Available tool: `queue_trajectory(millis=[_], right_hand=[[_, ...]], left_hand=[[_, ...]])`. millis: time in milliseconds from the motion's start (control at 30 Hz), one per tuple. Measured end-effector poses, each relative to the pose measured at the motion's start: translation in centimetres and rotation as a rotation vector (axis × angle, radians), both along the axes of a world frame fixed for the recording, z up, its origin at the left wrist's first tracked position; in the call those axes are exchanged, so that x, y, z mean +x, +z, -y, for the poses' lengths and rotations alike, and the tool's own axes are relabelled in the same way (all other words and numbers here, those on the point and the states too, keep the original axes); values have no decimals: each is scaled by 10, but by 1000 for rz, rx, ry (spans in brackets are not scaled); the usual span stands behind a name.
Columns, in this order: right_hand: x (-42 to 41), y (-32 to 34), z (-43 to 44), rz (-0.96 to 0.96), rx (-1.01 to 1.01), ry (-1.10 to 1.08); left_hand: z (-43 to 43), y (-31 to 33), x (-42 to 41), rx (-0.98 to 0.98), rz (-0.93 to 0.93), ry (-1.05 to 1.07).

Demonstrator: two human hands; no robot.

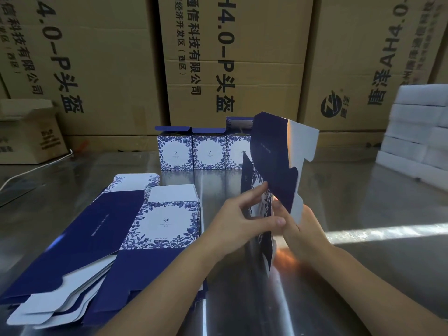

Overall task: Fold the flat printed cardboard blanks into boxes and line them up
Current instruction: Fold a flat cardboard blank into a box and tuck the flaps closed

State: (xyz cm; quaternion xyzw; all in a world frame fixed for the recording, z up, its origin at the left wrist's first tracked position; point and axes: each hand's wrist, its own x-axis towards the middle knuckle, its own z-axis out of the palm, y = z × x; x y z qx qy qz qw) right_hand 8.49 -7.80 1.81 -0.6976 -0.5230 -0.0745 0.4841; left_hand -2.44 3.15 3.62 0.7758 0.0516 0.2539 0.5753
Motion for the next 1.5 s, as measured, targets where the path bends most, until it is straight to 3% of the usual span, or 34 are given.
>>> queue_trajectory(millis=[100,600,900,1033,1200,1300,1500], right_hand=[[5,2,3,-28,-89,-27],[13,5,5,-66,-86,81],[14,3,2,30,-70,-129],[19,3,1,46,6,-273],[30,0,1,85,12,-333],[41,-2,8,91,-20,-264],[46,-1,10,-327,184,-79]], left_hand=[[-2,0,-1,-4,-10,-1],[-5,7,-7,-5,-60,-59],[-9,8,-6,40,-25,67],[-14,8,-3,-32,9,147],[-26,6,-2,-30,-69,196],[-39,5,-6,-79,-151,151],[-55,13,-12,-204,-157,201]])
